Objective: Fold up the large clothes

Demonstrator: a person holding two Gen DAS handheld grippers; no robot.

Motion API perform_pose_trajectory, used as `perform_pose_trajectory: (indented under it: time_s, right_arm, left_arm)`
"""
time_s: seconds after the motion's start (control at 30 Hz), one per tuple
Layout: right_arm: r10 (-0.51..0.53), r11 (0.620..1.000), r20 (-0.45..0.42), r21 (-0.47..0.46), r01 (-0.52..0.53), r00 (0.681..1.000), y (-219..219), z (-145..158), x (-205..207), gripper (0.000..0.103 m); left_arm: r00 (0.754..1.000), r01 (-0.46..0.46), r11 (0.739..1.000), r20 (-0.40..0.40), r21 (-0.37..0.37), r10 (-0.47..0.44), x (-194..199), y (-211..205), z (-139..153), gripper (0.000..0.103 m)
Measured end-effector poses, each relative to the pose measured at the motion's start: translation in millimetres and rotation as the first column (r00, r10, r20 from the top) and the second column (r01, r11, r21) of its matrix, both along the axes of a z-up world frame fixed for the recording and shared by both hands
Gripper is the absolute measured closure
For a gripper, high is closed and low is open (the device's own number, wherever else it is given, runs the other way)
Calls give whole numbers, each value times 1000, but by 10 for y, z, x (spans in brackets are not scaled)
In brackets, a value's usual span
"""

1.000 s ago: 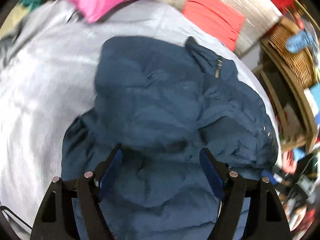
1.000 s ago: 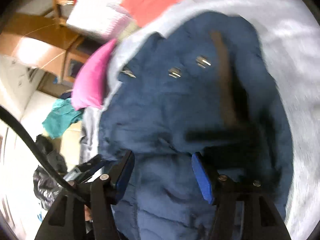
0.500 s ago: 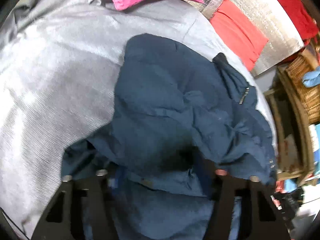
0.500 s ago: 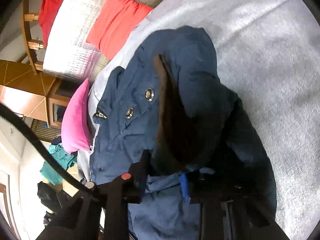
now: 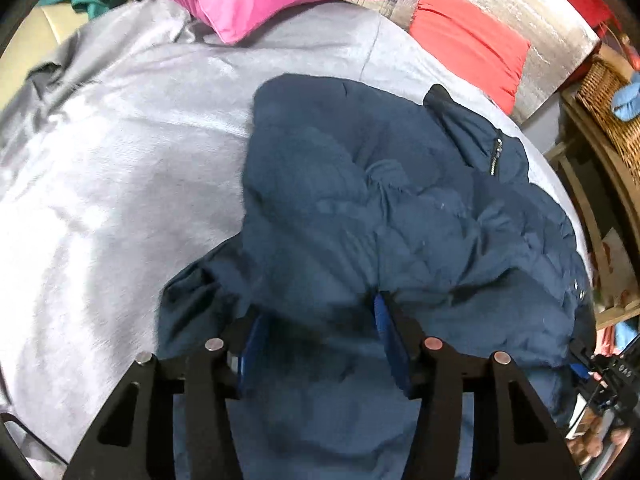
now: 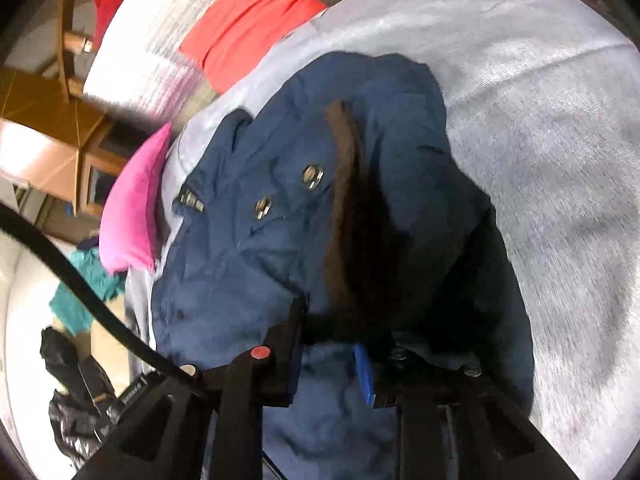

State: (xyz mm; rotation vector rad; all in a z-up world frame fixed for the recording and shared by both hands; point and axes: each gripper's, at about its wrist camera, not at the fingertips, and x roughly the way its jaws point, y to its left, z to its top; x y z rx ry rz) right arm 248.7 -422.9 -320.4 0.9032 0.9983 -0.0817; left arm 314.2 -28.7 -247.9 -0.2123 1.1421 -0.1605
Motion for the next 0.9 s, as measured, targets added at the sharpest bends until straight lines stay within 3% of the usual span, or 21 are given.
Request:
perform_pose_trajectory:
  time_s: [0.1,0.2,0.27,0.53,0.6,0.67,0.73,0.8,0.9]
  right_arm:
    - [137,990,18,21,-137,990,158,121,-44,77]
    - [228,973,100,6,-230,969,335,306,-57,77]
    - [225,974,148,-25,-224,963,408,382,-14,77]
    - [218,974,196,-106,-200,956,608,348,383,77]
    - [217,973,204,-122,-195,955,647,322,462,77]
    - [244,965,119,-126,-229,962,717,145,545,77]
    - [259,962,63,-105,-252,964,736,0,578,81]
    - [268,960,52,-102,-261,962,738,2,566,82]
    - [266,962,88,-87,-259,960,719,89,516,77]
  left_arm:
    - [998,14,999,55,37,-16,-138,54,158,47]
    - [991,51,999,125,1,-51,-215,75,343,45]
    - [982,88,996,171,-11,-85,-198,-16,422,38]
    - [950,200,979,233,49,-206,76,-627,347,37]
    - [948,224,970,208,96,-240,122,-741,224,37]
    - [958,230,964,145,137,-249,145,-820,29,37]
    - [960,226,964,139,139,-245,154,-830,-60,37]
    - [957,237,957,129,165,-259,146,-859,-51,37]
    - [961,227,965,128,134,-244,135,-810,11,37]
